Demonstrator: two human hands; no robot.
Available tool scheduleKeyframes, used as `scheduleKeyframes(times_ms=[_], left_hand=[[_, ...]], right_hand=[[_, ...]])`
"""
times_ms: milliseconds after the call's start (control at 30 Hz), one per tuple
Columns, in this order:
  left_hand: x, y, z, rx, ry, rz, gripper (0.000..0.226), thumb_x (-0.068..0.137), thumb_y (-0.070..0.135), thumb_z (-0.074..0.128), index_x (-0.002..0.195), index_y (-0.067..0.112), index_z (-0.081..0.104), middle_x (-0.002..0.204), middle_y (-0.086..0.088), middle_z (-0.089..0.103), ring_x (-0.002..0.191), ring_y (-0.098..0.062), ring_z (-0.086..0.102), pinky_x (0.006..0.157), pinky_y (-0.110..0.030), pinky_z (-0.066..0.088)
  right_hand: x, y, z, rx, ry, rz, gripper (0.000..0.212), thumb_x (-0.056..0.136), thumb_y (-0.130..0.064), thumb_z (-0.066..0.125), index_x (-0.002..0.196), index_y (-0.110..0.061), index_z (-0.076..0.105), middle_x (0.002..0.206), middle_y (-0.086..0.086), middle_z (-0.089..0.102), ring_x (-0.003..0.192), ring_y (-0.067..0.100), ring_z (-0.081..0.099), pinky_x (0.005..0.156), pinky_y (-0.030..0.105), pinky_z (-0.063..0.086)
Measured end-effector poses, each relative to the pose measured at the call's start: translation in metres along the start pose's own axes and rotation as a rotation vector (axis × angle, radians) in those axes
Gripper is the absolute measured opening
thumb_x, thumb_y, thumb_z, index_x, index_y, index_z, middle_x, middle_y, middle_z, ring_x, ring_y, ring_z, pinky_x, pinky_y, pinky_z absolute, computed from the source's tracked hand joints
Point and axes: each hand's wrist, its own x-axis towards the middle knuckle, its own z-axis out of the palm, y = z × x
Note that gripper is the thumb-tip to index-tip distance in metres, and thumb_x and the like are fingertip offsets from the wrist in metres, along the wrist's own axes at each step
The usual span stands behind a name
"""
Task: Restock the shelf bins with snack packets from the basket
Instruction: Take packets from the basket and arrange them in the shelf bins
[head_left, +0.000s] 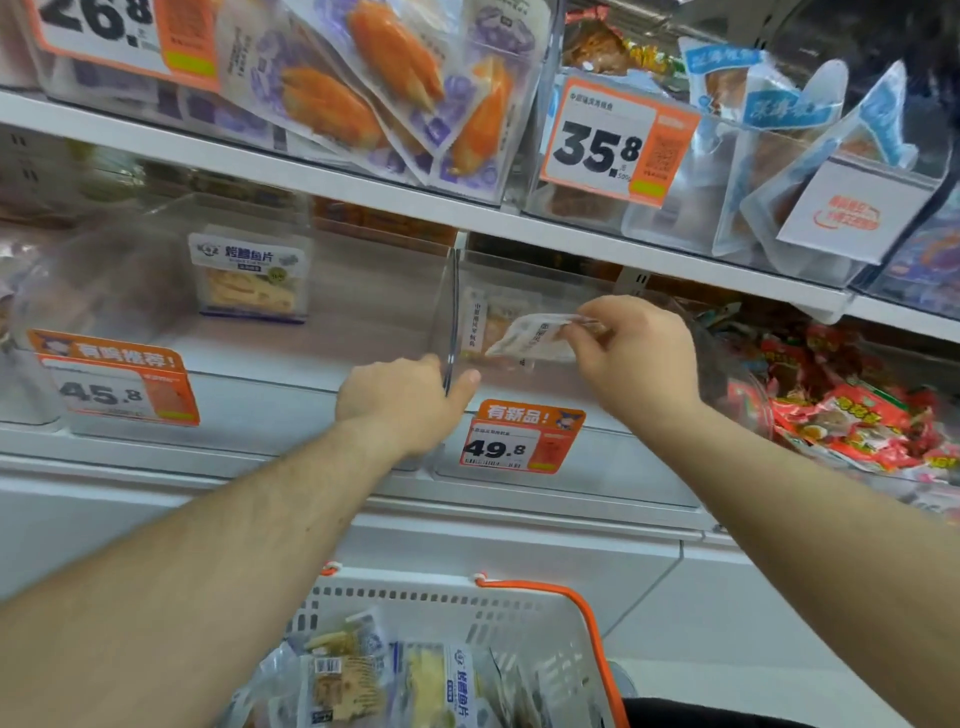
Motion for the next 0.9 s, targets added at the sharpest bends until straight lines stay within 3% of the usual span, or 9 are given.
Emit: scheduleKeyframes(times_ms=[133, 233, 300, 567, 667, 900], left_hand=[[0.002, 0.002, 0.011, 0.002, 0.074, -0.003, 0.050, 0.101, 0.054, 0.020, 0.112, 0.021, 0.056, 0.092, -0.006, 0.066, 0.090, -0.032, 0.060, 0.068, -0.034, 0.037], [0.004, 0.000, 0.013, -0.028, 0.074, -0.022, 0.034, 0.100, 0.051, 0.025, 0.096, 0.025, 0.047, 0.067, 0.001, 0.045, 0.077, -0.030, 0.049, 0.067, -0.034, 0.036], [0.005, 0.001, 0.014, -0.040, 0.076, -0.034, 0.028, 0.099, 0.049, 0.028, 0.090, 0.025, 0.040, 0.062, 0.003, 0.035, 0.074, -0.030, 0.045, 0.066, -0.033, 0.035], [0.010, -0.001, 0.022, -0.016, 0.126, -0.033, 0.025, 0.098, 0.045, 0.032, 0.088, 0.024, 0.039, 0.060, 0.003, 0.034, 0.068, -0.029, 0.044, 0.060, -0.031, 0.030], [0.011, -0.001, 0.023, -0.001, 0.131, -0.023, 0.024, 0.099, 0.046, 0.032, 0.090, 0.025, 0.038, 0.059, 0.004, 0.035, 0.067, -0.029, 0.044, 0.059, -0.031, 0.029], [0.011, 0.000, 0.023, 0.014, 0.137, -0.027, 0.023, 0.098, 0.047, 0.032, 0.092, 0.026, 0.039, 0.059, 0.003, 0.033, 0.066, -0.027, 0.043, 0.060, -0.031, 0.029]], right_hand=[[0.032, 0.005, 0.042, -0.052, -0.252, 0.190, 0.018, 0.092, -0.030, 0.062, 0.103, -0.022, 0.074, 0.098, 0.004, 0.072, 0.086, 0.026, 0.066, 0.079, 0.043, 0.057], [0.061, 0.008, 0.077, -0.179, -0.477, 0.234, 0.015, 0.096, -0.023, 0.056, 0.103, -0.017, 0.069, 0.087, 0.005, 0.063, 0.073, 0.022, 0.058, 0.069, 0.036, 0.053], [0.078, 0.012, 0.105, -0.244, -0.545, 0.258, 0.014, 0.098, -0.023, 0.055, 0.101, -0.014, 0.065, 0.078, 0.002, 0.054, 0.065, 0.017, 0.051, 0.062, 0.032, 0.045], [0.105, 0.027, 0.176, -0.242, -0.503, 0.269, 0.013, 0.096, -0.021, 0.056, 0.086, -0.013, 0.060, 0.084, 0.004, 0.062, 0.067, 0.019, 0.056, 0.063, 0.028, 0.048], [0.113, 0.029, 0.182, -0.232, -0.511, 0.275, 0.016, 0.095, -0.021, 0.059, 0.081, -0.013, 0.060, 0.078, 0.002, 0.061, 0.065, 0.019, 0.059, 0.053, 0.025, 0.042], [0.113, 0.030, 0.187, -0.205, -0.485, 0.275, 0.017, 0.094, -0.023, 0.065, 0.082, -0.013, 0.056, 0.078, 0.000, 0.058, 0.060, 0.014, 0.051, 0.048, 0.021, 0.032]])
